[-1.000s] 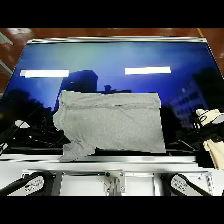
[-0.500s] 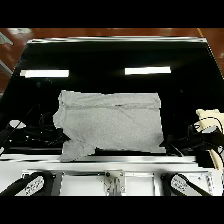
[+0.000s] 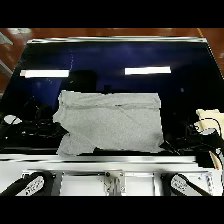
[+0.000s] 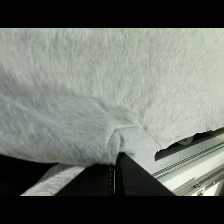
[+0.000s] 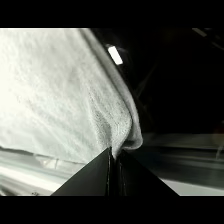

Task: Fold the shirts.

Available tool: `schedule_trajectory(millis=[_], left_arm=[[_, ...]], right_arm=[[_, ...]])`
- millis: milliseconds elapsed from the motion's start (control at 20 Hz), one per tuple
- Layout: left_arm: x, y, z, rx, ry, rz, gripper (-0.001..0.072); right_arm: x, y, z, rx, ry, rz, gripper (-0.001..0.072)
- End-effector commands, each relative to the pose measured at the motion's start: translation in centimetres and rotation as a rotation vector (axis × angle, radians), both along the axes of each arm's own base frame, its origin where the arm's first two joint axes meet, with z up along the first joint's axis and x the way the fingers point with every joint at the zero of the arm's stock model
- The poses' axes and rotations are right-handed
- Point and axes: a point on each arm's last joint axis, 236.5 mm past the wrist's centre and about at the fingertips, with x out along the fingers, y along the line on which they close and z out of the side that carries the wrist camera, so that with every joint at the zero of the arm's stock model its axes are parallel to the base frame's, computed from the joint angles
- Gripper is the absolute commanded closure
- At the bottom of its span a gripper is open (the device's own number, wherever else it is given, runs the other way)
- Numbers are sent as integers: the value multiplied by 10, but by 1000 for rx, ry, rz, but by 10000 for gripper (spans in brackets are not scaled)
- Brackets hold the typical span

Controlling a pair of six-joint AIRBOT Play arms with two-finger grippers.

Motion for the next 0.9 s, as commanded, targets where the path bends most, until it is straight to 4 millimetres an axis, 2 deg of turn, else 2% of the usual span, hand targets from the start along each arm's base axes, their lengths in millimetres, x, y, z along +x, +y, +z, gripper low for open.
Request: schedule_trajectory(millis=[0, 100, 200, 350, 450, 600, 700, 850], left_arm=[[4, 1, 3, 7, -26, -12, 677], [12, 3, 10, 13, -52, -13, 678], [33, 7, 32, 31, -135, -34, 678], [69, 21, 69, 70, -264, -16, 678], [85, 29, 83, 85, -309, 2, 678], [108, 34, 91, 90, -328, 3, 678], [127, 39, 91, 86, -326, 6, 678], [157, 38, 89, 30, -319, 27, 678]], right_arm=[[22, 17, 15, 94, -99, -27, 656], [47, 24, 30, 148, -206, -55, 656], [67, 15, 39, 127, -267, -64, 657], [105, 7, 56, 34, -369, -4, 657], [142, 8, 66, -87, -475, 58, 657], [203, -8, 86, -296, -614, 35, 657], [228, -18, 92, -341, -627, 21, 657], [251, -19, 90, -314, -610, 4, 657]])
